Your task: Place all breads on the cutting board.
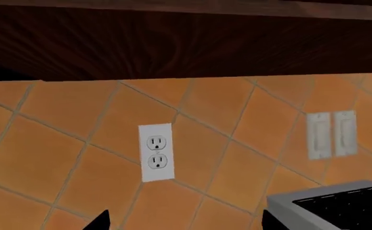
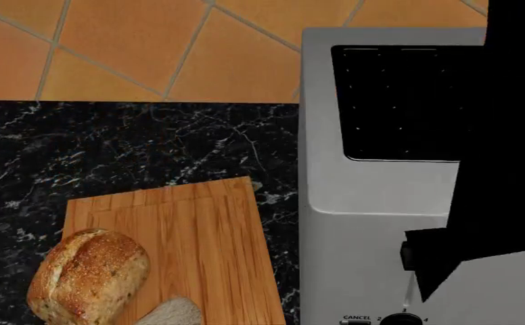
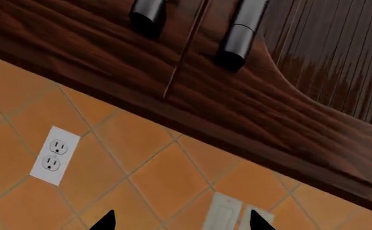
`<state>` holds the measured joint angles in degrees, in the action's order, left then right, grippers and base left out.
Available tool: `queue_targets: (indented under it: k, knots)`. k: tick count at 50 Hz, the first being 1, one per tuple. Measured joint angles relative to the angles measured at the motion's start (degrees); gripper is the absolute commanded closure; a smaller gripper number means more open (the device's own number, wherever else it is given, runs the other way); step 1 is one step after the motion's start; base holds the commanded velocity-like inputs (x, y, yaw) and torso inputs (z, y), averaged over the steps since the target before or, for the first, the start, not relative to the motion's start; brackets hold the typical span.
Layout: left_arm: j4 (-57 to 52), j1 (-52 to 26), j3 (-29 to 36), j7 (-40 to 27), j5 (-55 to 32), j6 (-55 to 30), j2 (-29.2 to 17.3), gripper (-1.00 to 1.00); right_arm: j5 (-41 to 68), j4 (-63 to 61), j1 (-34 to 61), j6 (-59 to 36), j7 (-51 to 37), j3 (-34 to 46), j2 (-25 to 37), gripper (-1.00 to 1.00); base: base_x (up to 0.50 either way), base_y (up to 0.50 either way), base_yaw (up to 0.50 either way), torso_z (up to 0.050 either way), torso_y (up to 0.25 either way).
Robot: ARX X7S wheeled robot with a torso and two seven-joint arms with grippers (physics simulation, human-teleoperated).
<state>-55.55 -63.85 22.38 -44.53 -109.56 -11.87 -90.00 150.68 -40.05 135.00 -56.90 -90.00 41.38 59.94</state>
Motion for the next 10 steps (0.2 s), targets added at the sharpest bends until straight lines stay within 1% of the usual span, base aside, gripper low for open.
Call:
queue_targets:
  k: [10]
  knots:
    - [0.0,2.2,0.7,-3.6,4.3,4.7,0.0,-1.00,2.0,-2.9,0.0,-1.3,0.0,-0.4,7.4,-1.00,0.00,0.00,0.00,0.000,0.000]
